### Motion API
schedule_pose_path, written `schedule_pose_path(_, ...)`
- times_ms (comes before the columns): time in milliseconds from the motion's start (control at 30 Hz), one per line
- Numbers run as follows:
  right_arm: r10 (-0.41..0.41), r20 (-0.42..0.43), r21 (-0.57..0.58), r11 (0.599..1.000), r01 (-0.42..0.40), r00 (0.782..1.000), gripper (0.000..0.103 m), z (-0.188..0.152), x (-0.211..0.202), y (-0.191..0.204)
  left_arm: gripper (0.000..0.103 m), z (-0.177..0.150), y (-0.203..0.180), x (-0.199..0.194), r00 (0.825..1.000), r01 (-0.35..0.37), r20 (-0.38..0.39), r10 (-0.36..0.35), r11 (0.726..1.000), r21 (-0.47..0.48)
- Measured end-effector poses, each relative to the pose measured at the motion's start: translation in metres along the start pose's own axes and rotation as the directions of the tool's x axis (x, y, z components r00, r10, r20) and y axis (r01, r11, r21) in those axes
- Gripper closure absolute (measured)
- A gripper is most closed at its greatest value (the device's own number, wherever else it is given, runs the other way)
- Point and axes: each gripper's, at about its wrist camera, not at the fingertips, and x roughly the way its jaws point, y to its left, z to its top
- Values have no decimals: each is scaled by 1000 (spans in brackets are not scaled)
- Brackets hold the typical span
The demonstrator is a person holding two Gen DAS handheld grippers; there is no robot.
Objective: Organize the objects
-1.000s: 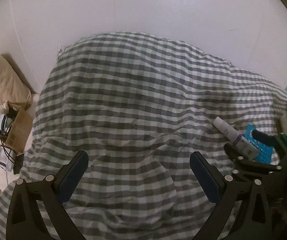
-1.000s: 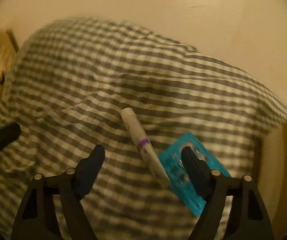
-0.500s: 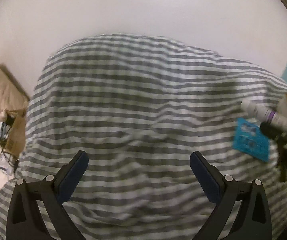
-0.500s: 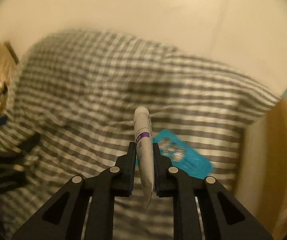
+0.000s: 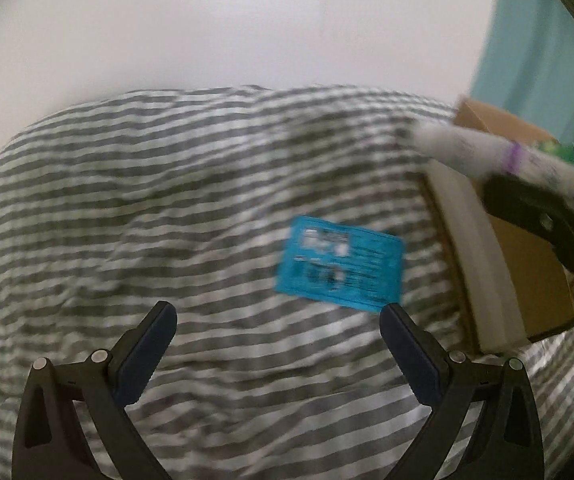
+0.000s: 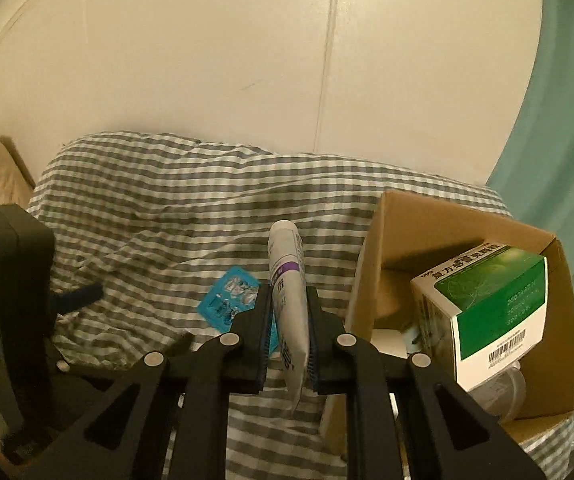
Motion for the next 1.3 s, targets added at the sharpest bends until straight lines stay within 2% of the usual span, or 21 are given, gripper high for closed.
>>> schedule_pose_path(67,32,-8,13,999,-32,999,89,3,7,-3,0,2,-9,8,1000,6,-5,-6,1000,29)
schedule_pose_path(300,20,14,7,1000,-20,1000,89,15,19,-13,0,11,-26,45,997,47,-62,-43,997,62)
schedule_pose_path(467,10,1,49,999,-10,1000,89,12,25,-30,0,21,-27,69,991,84,-104,-81,996,29)
schedule_pose_path(533,31,7,63,997,-31,1000,89,12,24,-32,0,25,-27,76,987,110,-118,-108,994,16)
schedule_pose_path(733,18,14,65,998,-19,1000,89,10,20,-35,0,28,-31,99,974,146,-173,-144,989,-3)
schedule_pose_path(1067,27,4,71,997,-28,1000,89,4,13,-36,2,17,-9,68,971,222,-77,-228,972,-75)
schedule_pose_path(1200,24,-10,56,998,-23,1000,89,1,6,-30,2,8,4,37,981,185,-42,-188,981,-65)
schedule_pose_path(1300,40,-6,21,999,-39,999,89,2,-3,-17,2,1,25,15,993,114,-15,-116,990,-86)
